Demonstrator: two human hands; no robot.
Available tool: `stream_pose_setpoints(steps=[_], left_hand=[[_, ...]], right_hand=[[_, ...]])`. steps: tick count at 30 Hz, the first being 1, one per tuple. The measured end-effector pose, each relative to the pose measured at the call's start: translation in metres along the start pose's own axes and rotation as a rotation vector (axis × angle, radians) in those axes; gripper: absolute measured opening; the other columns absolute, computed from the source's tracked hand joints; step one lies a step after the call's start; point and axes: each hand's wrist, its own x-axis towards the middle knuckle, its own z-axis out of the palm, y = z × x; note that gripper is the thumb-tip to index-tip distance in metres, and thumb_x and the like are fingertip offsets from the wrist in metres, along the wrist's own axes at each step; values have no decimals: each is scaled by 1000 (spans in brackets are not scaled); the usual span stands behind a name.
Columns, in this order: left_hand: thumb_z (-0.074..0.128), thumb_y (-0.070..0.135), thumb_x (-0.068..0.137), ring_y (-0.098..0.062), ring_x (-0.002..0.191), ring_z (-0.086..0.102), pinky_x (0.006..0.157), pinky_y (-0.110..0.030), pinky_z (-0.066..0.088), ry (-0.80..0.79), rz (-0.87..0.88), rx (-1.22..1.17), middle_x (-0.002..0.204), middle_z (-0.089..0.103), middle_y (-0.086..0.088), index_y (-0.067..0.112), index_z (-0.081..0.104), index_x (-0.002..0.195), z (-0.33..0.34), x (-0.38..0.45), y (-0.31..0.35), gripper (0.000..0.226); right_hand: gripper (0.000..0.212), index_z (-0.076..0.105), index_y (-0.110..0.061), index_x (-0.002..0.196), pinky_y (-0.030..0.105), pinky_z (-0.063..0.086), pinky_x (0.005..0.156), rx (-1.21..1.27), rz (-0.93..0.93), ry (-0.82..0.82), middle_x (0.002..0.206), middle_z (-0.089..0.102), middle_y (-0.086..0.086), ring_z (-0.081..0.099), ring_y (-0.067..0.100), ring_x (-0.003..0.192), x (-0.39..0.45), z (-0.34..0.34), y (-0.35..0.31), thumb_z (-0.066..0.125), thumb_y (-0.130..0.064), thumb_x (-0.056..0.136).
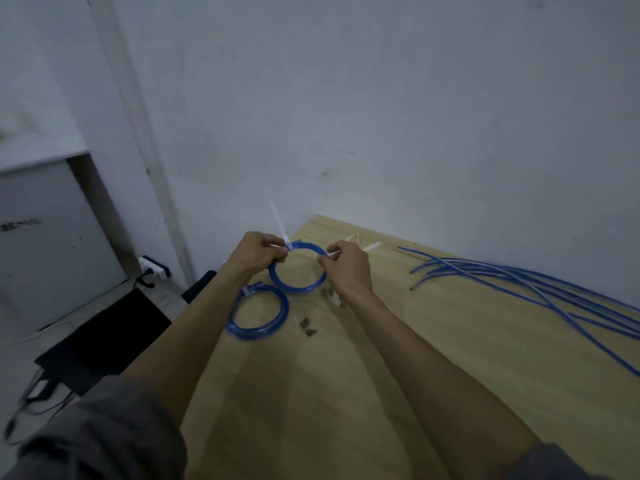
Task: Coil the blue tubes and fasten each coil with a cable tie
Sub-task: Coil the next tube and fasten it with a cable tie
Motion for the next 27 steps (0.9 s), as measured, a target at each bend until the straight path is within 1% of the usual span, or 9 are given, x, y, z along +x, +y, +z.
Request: stream_pose_setpoints(steps=[2, 4, 8, 10, 12, 16, 20, 23, 27], left_hand=[[74, 10, 89, -17, 77, 67, 68, -18, 55, 19, 19, 148, 96, 74, -16, -2, 73, 111, -1, 8, -7, 25], [74, 16, 90, -17, 84, 65, 74, -24, 51, 35, 36, 282, 100, 74, -13, 2, 76, 107, 1, 14, -11, 23], [75, 25, 89, -25, 84, 68, 76, -34, 56, 50, 13, 398, 94, 74, -13, 5, 77, 99, 9, 14, -15, 23], [75, 30, 89, -26, 86, 68, 78, -36, 57, 62, -14, 465, 91, 74, -10, 8, 77, 96, 10, 12, -14, 23], [71, 28, 92, -25, 87, 67, 79, -36, 56, 93, -15, 501, 91, 72, -9, 11, 75, 93, 11, 7, -9, 18], [63, 26, 97, -21, 93, 64, 77, -31, 48, 170, 73, 447, 109, 71, -5, 13, 71, 115, 23, -14, 10, 24], [66, 25, 95, -23, 99, 67, 88, -35, 52, 62, 246, 377, 107, 73, -6, 10, 74, 110, 55, -38, 38, 22], [68, 21, 94, -18, 92, 67, 79, -24, 46, -48, 359, 333, 102, 74, -7, 7, 74, 111, 92, -62, 59, 23], [70, 22, 92, -12, 81, 64, 73, -20, 42, -149, 433, 276, 98, 74, -6, 8, 74, 109, 146, -93, 78, 22]], right_hand=[[12, 71, -23, 98, 45, 53, 91, -135, -40, 29, 92, 73, -1, 68, 22, 92, 6, 10, 2, 71, -29, 88], [6, 71, -24, 90, 45, 52, 91, -214, -72, 48, 85, 73, -4, 67, 21, 90, 10, 16, 4, 71, -29, 88], [13, 76, -22, 94, 42, 45, 94, -314, -93, 44, 92, 74, -1, 63, 25, 102, 12, 19, 7, 66, -30, 91], [18, 76, -18, 91, 42, 45, 93, -330, -104, 41, 90, 74, 1, 64, 26, 100, 9, 16, 8, 64, -32, 92], [22, 77, -16, 90, 42, 47, 90, -309, -129, 64, 88, 74, 2, 66, 24, 94, 5, 9, 8, 62, -33, 93], [22, 77, -18, 97, 41, 47, 88, -268, -169, 130, 96, 75, 0, 66, 22, 98, -8, -22, 7, 58, -30, 97], [20, 76, -21, 96, 42, 50, 89, -286, -173, 152, 100, 74, 0, 66, 25, 100, -29, -66, 18, 58, -29, 94], [19, 75, -21, 95, 41, 52, 87, -285, -148, 159, 98, 75, -2, 67, 23, 99, -51, -104, 37, 59, -30, 91], [15, 76, -23, 93, 40, 52, 88, -297, -132, 193, 96, 75, -7, 67, 20, 98, -87, -160, 69, 61, -26, 90]])
